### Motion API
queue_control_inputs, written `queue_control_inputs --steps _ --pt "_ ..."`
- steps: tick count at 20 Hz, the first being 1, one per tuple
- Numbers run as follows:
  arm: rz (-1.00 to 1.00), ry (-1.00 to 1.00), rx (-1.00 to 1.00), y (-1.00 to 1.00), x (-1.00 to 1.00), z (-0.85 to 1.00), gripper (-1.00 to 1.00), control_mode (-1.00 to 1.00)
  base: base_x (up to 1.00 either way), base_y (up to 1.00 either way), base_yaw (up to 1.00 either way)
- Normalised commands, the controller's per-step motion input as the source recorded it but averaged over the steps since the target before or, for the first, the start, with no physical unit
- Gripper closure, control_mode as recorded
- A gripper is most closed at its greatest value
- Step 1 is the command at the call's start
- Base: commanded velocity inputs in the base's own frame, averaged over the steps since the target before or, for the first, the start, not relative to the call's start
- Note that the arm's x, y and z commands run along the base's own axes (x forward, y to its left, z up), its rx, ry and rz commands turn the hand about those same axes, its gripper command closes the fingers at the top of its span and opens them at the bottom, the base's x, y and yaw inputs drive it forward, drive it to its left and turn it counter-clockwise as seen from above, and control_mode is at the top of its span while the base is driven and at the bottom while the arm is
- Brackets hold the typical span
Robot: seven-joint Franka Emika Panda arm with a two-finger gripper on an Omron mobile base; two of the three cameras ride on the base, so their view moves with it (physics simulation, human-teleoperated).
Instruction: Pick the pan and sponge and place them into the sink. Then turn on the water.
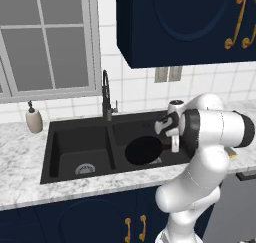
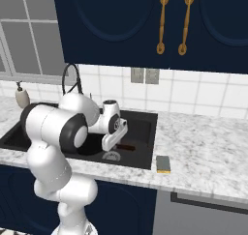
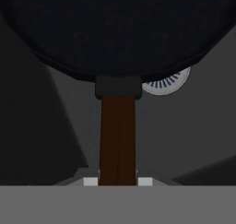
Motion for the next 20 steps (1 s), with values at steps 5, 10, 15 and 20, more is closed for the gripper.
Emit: queue_control_inputs --steps 5,10,15,20 --pt "0.03 0.0 0.0 0.0 0.17 -0.27 1.0 -1.0 0.0 0.0 0.0" --pt "0.03 0.0 0.0 0.0 0.17 -0.27 1.0 -1.0 0.0 0.0 0.0" --pt "0.03 0.0 0.0 0.0 0.15 -0.29 1.0 -1.0 0.0 0.0 0.0" --pt "0.03 0.0 0.0 0.0 0.17 -0.26 1.0 -1.0 0.0 0.0 0.0"
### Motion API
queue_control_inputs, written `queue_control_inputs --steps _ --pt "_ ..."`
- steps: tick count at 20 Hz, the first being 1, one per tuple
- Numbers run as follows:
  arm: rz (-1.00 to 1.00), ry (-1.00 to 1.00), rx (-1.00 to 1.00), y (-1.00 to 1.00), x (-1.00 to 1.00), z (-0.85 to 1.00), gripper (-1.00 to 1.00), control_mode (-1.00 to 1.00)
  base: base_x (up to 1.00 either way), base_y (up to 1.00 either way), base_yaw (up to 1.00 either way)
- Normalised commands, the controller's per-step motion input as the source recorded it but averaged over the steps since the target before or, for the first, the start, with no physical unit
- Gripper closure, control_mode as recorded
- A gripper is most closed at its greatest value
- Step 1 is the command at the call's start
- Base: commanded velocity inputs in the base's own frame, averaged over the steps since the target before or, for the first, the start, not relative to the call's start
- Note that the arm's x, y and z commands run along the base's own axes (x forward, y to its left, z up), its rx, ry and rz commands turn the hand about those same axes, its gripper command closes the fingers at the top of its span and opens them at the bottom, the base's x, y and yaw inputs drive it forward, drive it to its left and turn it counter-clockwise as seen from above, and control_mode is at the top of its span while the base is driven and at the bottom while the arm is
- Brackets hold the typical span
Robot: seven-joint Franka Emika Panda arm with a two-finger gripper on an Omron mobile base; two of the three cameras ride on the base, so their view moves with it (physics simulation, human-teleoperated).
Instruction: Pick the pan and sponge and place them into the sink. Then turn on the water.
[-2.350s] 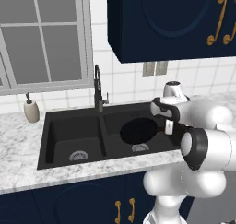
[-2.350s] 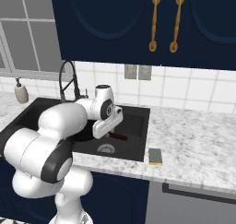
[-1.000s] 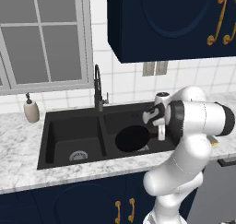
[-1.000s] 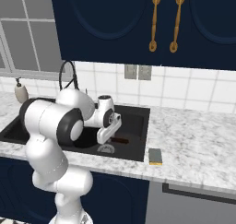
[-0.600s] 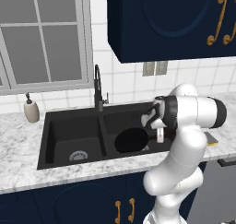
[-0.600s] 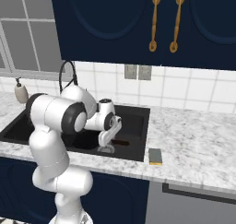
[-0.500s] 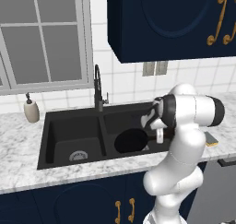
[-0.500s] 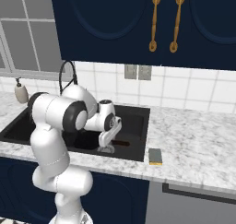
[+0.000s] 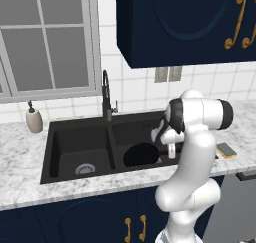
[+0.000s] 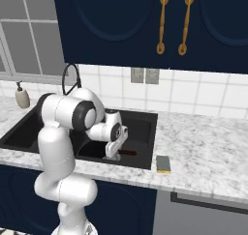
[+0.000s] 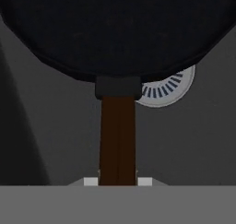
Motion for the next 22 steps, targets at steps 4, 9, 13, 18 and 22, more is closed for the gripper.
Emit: queue_control_inputs --steps 4,9,13,18,22 --pt "0.03 0.0 0.0 0.0 0.19 -0.26 1.0 -1.0 0.0 0.0 0.0" --pt "0.04 0.0 0.0 0.0 0.17 -0.32 1.0 -1.0 0.0 0.0 0.0" --pt "0.04 0.0 0.0 0.0 0.14 -0.29 1.0 -1.0 0.0 0.0 0.0" --pt "0.02 -0.01 0.0 0.0 0.19 -0.22 -1.0 -1.0 0.0 0.0 0.0" --pt "0.02 -0.02 0.0 0.0 0.19 -0.14 -1.0 -1.0 0.0 0.0 0.0"
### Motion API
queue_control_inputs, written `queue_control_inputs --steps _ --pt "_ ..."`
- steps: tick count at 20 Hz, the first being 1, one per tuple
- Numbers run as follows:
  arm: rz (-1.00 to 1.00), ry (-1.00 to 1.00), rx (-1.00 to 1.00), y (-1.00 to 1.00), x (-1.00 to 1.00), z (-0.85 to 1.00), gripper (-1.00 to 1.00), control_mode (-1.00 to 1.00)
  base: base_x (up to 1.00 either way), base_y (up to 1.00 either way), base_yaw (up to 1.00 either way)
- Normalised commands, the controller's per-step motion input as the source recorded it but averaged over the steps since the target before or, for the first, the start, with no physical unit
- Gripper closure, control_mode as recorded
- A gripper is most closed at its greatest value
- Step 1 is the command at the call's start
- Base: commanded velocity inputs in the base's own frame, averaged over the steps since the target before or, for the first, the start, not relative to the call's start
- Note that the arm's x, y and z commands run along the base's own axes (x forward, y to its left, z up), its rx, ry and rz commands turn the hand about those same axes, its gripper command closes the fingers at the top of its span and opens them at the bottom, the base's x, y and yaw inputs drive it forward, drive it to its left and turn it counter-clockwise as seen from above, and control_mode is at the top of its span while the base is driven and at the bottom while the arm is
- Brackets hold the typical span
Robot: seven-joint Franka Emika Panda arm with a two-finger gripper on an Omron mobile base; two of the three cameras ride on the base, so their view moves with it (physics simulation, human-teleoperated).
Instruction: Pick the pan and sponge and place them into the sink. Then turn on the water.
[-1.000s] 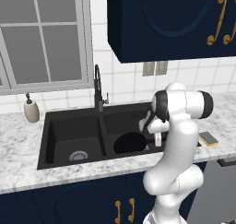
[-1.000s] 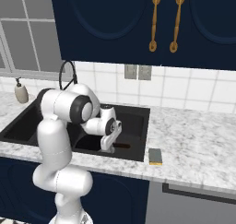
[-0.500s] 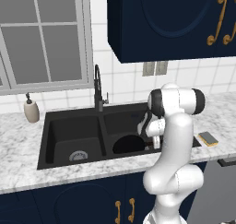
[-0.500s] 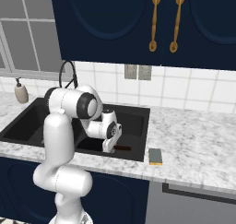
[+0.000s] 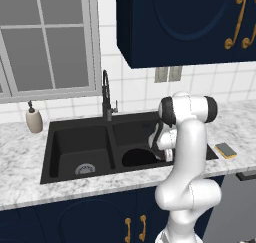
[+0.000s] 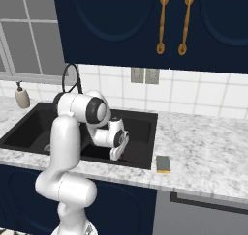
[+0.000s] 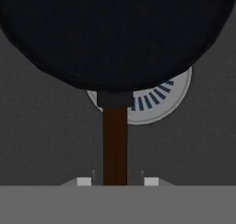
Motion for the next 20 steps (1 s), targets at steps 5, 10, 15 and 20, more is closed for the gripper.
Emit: queue_control_inputs --steps 5,10,15,20 --pt "0.02 -0.1 0.0 0.0 0.03 0.14 -1.0 -1.0 0.0 0.0 0.0" --pt "0.0 -0.14 0.0 0.0 0.0 0.63 -1.0 -1.0 0.0 0.0 0.0" --pt "0.0 -0.17 0.0 0.0 0.01 0.77 -1.0 -1.0 0.0 0.0 0.0" --pt "0.0 -0.11 0.0 0.0 0.0 0.88 -1.0 -1.0 0.0 0.0 0.0"
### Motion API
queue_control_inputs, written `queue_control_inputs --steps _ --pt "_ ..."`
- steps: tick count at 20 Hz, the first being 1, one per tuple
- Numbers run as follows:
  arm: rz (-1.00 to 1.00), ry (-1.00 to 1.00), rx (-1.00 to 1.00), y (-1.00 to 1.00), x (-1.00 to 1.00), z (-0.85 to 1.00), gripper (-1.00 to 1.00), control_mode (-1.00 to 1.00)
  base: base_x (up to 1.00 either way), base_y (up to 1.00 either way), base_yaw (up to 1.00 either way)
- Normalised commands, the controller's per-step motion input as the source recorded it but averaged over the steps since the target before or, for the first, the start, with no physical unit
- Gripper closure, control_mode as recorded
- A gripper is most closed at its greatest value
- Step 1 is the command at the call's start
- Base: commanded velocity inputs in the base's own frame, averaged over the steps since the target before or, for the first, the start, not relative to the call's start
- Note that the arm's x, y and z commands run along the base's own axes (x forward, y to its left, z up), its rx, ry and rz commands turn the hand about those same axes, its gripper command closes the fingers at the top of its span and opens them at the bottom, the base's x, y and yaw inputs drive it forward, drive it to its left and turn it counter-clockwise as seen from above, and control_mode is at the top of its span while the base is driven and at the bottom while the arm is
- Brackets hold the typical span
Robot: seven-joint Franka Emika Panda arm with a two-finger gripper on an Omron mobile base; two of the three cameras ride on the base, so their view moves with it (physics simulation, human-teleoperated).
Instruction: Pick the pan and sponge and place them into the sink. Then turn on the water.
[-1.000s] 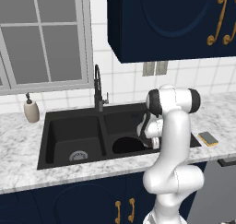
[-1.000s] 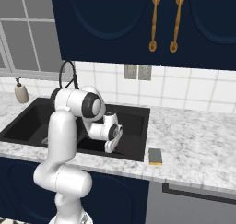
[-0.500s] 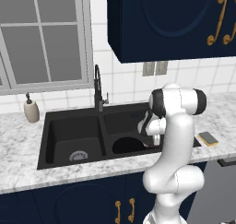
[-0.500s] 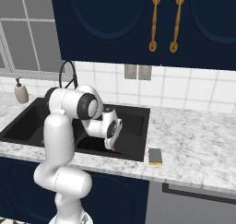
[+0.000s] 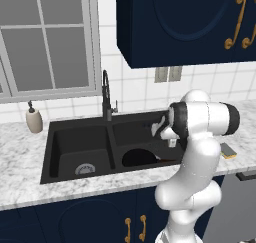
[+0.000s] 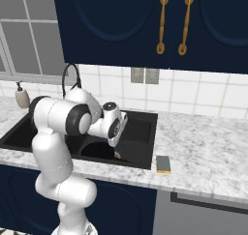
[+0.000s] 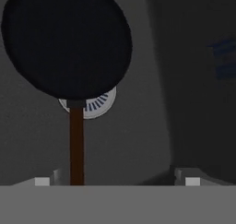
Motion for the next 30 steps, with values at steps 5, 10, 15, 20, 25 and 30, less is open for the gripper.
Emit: queue_control_inputs --steps 5,10,15,20,25,30 --pt "0.0 0.0 0.0 0.0 -0.16 0.97 -1.0 -1.0 0.0 0.0 0.0" --pt "-0.07 0.0 0.0 0.0 -0.41 0.96 -1.0 -1.0 0.0 0.0 0.0" --pt "-0.4 0.03 0.06 0.0 -0.65 0.7 -1.0 -1.0 0.0 0.0 0.0" --pt "-0.51 0.08 0.11 -0.16 -0.54 0.28 -1.0 -1.0 0.0 0.0 0.0" --pt "-0.41 0.12 0.09 -0.76 -0.39 0.0 -1.0 -1.0 0.0 0.0 0.0" --pt "-0.28 0.02 0.11 -0.92 -0.21 0.0 -1.0 -1.0 0.0 0.0 0.0"
